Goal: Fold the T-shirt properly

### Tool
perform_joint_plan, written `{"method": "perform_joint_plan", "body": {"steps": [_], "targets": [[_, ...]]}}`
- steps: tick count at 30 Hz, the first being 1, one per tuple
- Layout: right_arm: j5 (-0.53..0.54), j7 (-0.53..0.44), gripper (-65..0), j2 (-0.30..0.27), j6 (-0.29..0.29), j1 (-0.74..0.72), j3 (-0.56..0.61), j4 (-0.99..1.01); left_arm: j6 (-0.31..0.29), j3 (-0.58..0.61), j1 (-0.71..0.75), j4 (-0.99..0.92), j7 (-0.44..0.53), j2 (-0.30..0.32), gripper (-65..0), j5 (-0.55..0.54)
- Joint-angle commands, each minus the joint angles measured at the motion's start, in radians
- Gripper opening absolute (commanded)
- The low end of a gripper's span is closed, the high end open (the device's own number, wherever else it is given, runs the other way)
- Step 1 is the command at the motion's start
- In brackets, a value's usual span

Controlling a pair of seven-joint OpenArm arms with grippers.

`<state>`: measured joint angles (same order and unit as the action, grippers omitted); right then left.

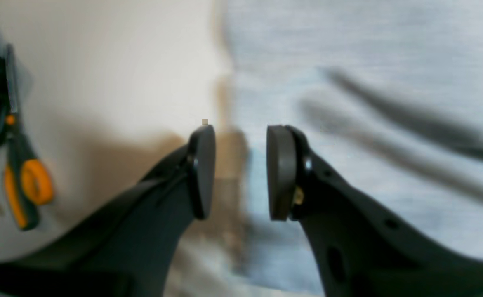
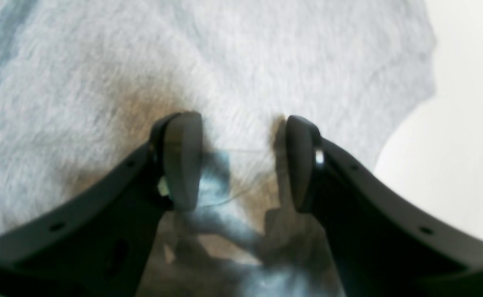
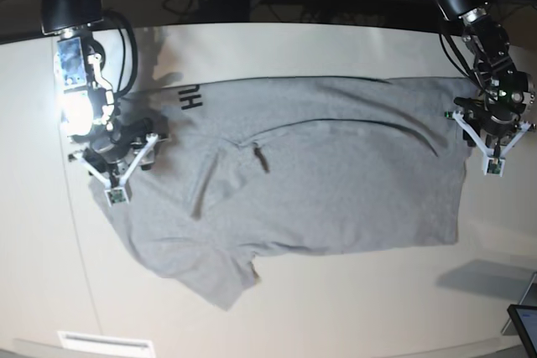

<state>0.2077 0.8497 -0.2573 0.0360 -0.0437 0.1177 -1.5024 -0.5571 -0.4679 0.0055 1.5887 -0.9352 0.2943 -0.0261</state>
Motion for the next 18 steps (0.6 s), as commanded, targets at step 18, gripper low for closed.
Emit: {"method": "perform_joint_plan", "body": {"steps": [18], "targets": [[-0.044, 0.093, -34.4, -0.015, -0.018, 0.112, -0.174, -0.01, 0.002, -0.002, -0.014, 0.017, 0.015, 0.033, -43.3, -0.005]]}}
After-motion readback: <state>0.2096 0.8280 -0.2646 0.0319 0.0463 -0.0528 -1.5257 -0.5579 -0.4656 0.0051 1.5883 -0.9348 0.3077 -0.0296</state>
